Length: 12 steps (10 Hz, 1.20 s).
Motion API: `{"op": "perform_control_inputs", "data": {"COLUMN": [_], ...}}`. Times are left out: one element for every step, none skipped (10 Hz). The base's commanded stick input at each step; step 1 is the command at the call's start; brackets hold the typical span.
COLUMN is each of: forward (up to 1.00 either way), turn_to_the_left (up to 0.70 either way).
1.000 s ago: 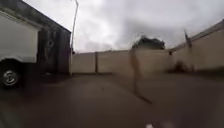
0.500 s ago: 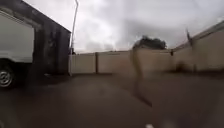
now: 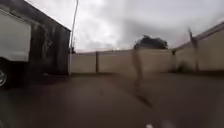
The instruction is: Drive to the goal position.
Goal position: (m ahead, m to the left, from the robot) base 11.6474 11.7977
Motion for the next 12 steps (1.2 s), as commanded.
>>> {"op": "perform_control_inputs", "data": {"forward": [0.50, 0.50, 0.50, 0.50, 0.50, 0.50, 0.50, 0.50, 0.50, 0.50, 0.50, 0.50], "turn_to_the_left": [0.02, 0.02, 0.02, 0.02, 0.02, 0.02, 0.02, 0.02, 0.02, 0.02, 0.02, 0.02]}}
